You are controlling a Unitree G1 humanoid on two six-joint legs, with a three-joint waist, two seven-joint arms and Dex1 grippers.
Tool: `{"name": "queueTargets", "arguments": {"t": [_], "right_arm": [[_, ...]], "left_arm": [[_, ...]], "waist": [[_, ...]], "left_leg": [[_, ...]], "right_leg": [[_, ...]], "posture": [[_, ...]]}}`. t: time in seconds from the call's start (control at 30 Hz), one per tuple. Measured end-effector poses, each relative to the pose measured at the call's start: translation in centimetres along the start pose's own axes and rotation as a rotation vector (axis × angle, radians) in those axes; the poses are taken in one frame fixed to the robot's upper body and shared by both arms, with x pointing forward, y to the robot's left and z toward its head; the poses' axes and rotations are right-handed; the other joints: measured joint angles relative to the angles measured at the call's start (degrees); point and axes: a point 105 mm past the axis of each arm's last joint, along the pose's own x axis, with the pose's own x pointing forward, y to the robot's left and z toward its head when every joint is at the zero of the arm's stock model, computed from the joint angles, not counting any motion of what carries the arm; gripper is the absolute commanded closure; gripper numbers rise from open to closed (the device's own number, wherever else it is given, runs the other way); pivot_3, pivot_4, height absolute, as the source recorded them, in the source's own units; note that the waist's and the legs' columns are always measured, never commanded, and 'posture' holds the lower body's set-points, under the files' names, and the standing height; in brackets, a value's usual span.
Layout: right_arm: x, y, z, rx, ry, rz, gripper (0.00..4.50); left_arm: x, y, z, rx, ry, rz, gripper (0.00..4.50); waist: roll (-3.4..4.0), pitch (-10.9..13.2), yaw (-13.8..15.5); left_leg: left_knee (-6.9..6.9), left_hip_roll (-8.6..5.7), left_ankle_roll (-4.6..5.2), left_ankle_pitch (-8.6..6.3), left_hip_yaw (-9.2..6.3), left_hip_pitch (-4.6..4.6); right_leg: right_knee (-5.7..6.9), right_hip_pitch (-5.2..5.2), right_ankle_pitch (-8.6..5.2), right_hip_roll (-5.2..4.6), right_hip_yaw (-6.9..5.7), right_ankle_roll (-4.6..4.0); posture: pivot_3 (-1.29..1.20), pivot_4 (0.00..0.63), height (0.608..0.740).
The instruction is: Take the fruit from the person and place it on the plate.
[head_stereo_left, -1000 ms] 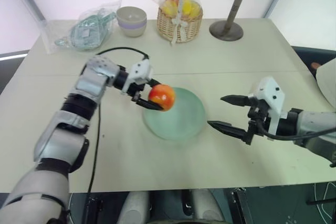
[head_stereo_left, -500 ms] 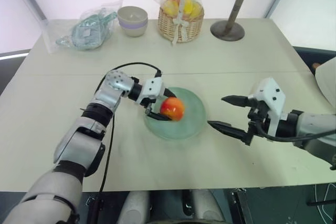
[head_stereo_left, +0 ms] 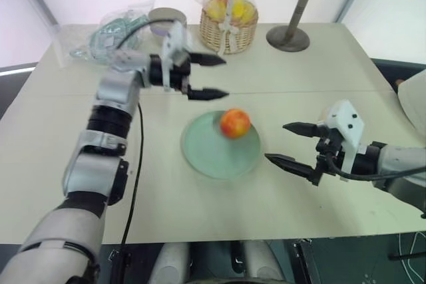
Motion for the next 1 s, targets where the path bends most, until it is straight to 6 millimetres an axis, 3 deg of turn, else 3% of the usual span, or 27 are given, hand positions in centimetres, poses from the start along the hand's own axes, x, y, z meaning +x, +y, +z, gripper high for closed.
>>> {"name": "queueTargets", "arguments": {"t": [0.1, 0.27, 0.43, 0.5, 0.6, 1.0], "right_arm": [[-0.1, 0.0, -0.1, 0.003, 0.002, -0.003, 0.00], [-0.4, -0.1, -0.5, 0.006, 0.019, -0.005, 0.00], [-1.2, -0.2, -0.9, -0.017, 0.058, -0.011, 0.00], [-1.3, -0.1, -0.8, -0.024, 0.052, -0.004, 0.00], [-1.4, -0.1, -0.5, -0.040, 0.049, 0.003, 0.00], [-1.5, -0.4, -0.1, -0.058, 0.038, -0.007, 0.00]], "left_arm": [[-2.7, 0.1, 0.2, -0.029, 0.042, 0.067, 0.06], [-6.2, -2.1, -2.3, -0.118, 0.150, 0.111, 0.06], [-9.5, -7.0, -5.6, -0.176, 0.324, 0.074, 0.06], [-9.4, -7.5, -6.2, -0.189, 0.332, 0.084, 0.06], [-9.2, -6.8, -5.4, -0.153, 0.318, 0.133, 0.06], [-7.8, -5.7, -4.5, -0.108, 0.246, 0.210, 0.06]], "waist": [[0.00, 0.00, -0.69], [0.00, 0.00, -0.46], [0.01, -0.01, -0.61], [-0.04, 0.02, -0.12], [-0.05, 0.02, 0.81], [-0.05, 0.02, 0.64]], "left_leg": [[-0.01, 0.02, -0.01, 0.00, -0.02, 0.07], [-0.04, 0.02, -0.04, 0.02, -0.01, 0.16], [-0.09, 0.02, -0.03, 0.01, 0.04, 0.18], [-0.07, 0.02, -0.06, 0.03, -0.02, 0.16], [-0.03, 0.00, -0.03, 0.09, 0.01, 0.23], [-0.07, 0.01, -0.01, 0.09, 0.05, 0.33]], "right_leg": [[0.06, 0.02, 0.00, -0.01, 0.02, 0.00], [0.06, 0.12, 0.00, -0.09, 0.09, -0.01], [-0.05, 0.13, -0.01, -0.18, 0.14, -0.02], [-0.04, 0.14, -0.01, -0.20, 0.06, -0.02], [-0.07, 0.24, -0.01, -0.21, 0.07, -0.02], [-0.05, 0.29, -0.01, -0.18, 0.09, -0.02]], "posture": [[0.00, 0.150, 0.740], [0.00, 0.150, 0.740], [0.00, 0.150, 0.740], [0.00, 0.150, 0.740], [0.00, 0.150, 0.740], [0.00, 0.150, 0.740]]}}
